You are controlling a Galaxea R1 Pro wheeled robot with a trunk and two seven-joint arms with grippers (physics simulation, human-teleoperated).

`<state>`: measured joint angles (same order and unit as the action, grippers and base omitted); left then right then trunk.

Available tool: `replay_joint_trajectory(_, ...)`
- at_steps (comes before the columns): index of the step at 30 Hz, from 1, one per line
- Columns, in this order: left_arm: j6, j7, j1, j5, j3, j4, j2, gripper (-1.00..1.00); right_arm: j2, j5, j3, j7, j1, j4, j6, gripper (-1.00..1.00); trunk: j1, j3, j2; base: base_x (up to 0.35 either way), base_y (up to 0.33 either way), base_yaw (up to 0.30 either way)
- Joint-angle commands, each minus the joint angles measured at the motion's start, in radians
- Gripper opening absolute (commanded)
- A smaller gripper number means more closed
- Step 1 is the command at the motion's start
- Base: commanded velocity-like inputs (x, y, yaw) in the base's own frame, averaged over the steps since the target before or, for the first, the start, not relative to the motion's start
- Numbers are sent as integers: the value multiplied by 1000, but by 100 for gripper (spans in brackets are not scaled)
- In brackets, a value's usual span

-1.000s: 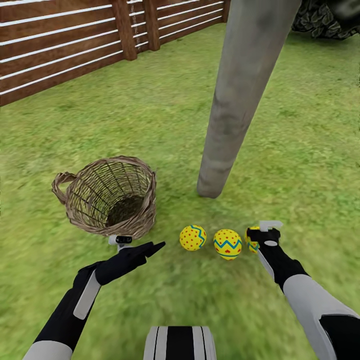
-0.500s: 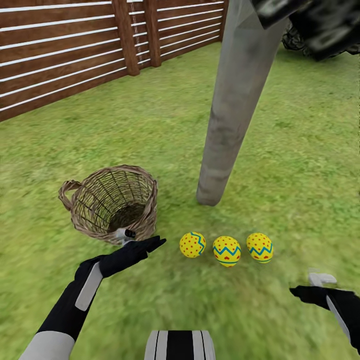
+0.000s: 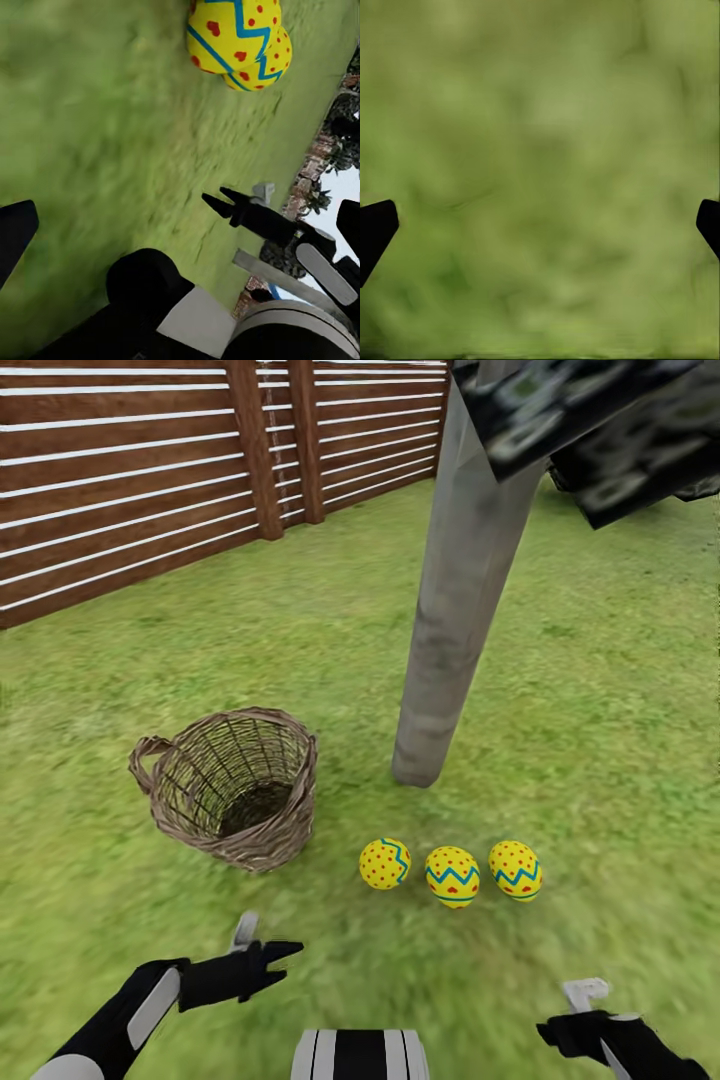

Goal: Take the three Easter eggs out of the wicker basket on the lawn in the garden, then place them on the lawn next to a single tree (choose any tree) so that all three eggs are next to the same tree and none are left in the basket.

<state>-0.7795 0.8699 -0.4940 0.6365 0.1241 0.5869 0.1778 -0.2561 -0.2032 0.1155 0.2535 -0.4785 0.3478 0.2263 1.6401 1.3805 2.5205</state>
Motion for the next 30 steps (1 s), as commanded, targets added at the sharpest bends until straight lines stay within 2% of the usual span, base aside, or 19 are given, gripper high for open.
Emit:
replay_joint_trajectory(1, -5, -71, 5, 9, -2, 4, 4, 100, 7, -11, 7, 8, 0, -6, -8, 100, -1, -3, 0, 0, 0, 0)
replay_joint_trajectory(3, -4, -179, 10, 9, -25, 10, 5, 100, 27, -23, -4, 7, 0, -11, -31, 100, -2, -11, 0, 0, 0, 0)
replay_joint_trajectory(5, -4, -263, 10, 9, -41, 15, 5, 100, 36, -55, -11, 6, 0, -18, -37, 100, -2, -19, -1, 0, 0, 0)
replay_joint_trajectory(8, -4, -420, 11, 9, -48, 30, 5, 100, 54, -88, -13, 4, 0, -25, -40, 100, -4, -30, -2, 0, 0, 0)
replay_joint_trajectory(11, -4, -507, 11, 9, -49, 33, 5, 100, 58, -91, -13, 4, 0, -25, -49, 100, -5, -42, -2, 0, 0, 0)
replay_joint_trajectory(17, -11, -642, 11, 9, -48, 35, -4, 100, 60, -91, -14, 4, 0, -26, -79, 100, -8, -65, -4, 0, 0, 0)
replay_joint_trajectory(20, -17, -755, 11, 12, -45, 38, -12, 100, 65, -89, -14, 5, 0, -26, -83, 100, -9, -77, -4, 0, 0, 0)
replay_joint_trajectory(23, -20, -814, 11, 13, -44, 39, -37, 100, 77, -91, -13, 5, 0, -26, -83, 100, -11, -88, -5, 0, 0, 0)
replay_joint_trajectory(26, -21, -832, 11, 11, -42, 38, -56, 100, 80, -91, -13, 6, 0, -25, -84, 100, -12, -100, -6, 0, 0, 0)
replay_joint_trajectory(30, -21, -835, 11, 10, -41, 36, -62, 100, 81, -93, -13, 6, 0, -25, -83, 100, -14, -115, -7, 0, 0, 0)
